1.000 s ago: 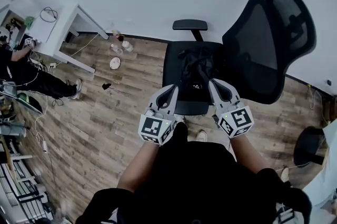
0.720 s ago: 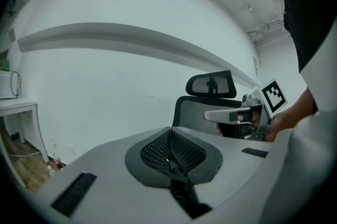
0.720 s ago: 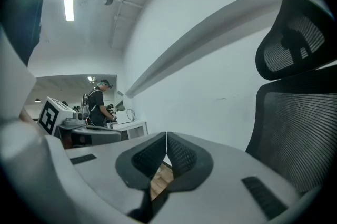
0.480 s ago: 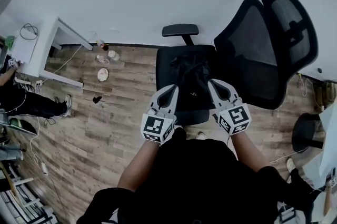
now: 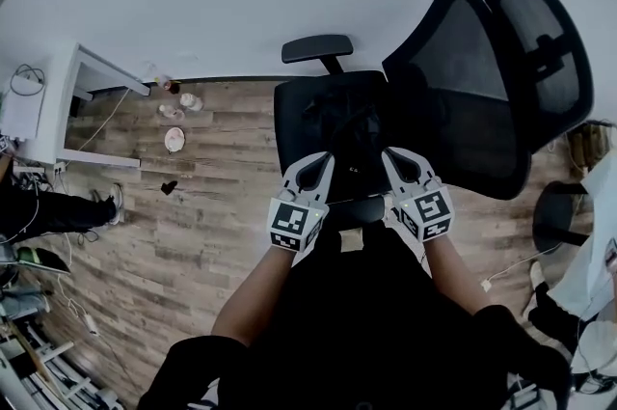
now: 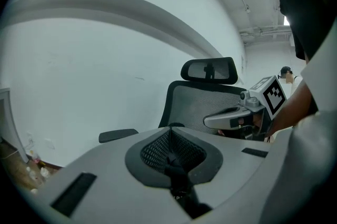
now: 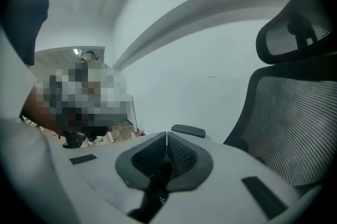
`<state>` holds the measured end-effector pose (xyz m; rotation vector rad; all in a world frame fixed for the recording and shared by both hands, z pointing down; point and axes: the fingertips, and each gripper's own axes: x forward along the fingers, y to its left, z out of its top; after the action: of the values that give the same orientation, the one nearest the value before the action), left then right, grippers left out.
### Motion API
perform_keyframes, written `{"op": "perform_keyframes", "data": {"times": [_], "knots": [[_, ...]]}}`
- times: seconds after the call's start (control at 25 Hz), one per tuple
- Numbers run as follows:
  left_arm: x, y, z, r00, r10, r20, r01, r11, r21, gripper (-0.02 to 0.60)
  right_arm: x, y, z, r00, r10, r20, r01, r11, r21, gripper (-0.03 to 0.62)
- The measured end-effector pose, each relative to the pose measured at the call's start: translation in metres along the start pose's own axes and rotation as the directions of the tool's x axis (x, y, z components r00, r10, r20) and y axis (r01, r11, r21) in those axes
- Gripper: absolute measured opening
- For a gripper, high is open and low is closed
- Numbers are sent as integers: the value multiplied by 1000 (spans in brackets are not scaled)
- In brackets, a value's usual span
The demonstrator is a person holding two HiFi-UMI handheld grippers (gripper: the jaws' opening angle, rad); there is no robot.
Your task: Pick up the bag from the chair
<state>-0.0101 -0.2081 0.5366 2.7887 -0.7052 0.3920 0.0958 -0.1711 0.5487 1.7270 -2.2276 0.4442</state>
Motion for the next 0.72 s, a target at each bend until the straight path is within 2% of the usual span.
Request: {"op": "perform_keyframes", "data": {"times": [0.2, 0.32, 0.48, 0.52, 0.64, 0.68, 0.72], "knots": [[17, 8, -33, 995, 2, -101, -6, 999, -39, 21, 19, -7, -34, 995, 48, -93, -48, 999, 2, 21], [23, 21, -61, 979, 16, -201, -26, 999, -46, 21, 31, -10, -53, 984, 85, -155, -86, 996, 0, 21], [34, 36, -89, 966, 39, -256, -49, 998, -33, 21, 46, -18, -78, 970, 110, -218, -109, 994, 16, 28], [36, 38, -96, 963, 40, -265, -50, 998, -31, 21, 49, -19, -86, 966, 114, -233, -112, 993, 21, 53], [44, 43, -116, 959, 39, -279, -61, 996, -70, 22, 58, -23, -109, 952, 120, -280, -110, 993, 52, 245], [47, 44, -124, 958, 37, -286, -66, 994, -90, 34, 60, -24, -115, 949, 120, -292, -107, 993, 58, 278], [51, 45, -132, 954, 26, -298, -61, 992, -109, 132, 62, -24, -122, 945, 119, -303, -106, 993, 57, 301]]}}
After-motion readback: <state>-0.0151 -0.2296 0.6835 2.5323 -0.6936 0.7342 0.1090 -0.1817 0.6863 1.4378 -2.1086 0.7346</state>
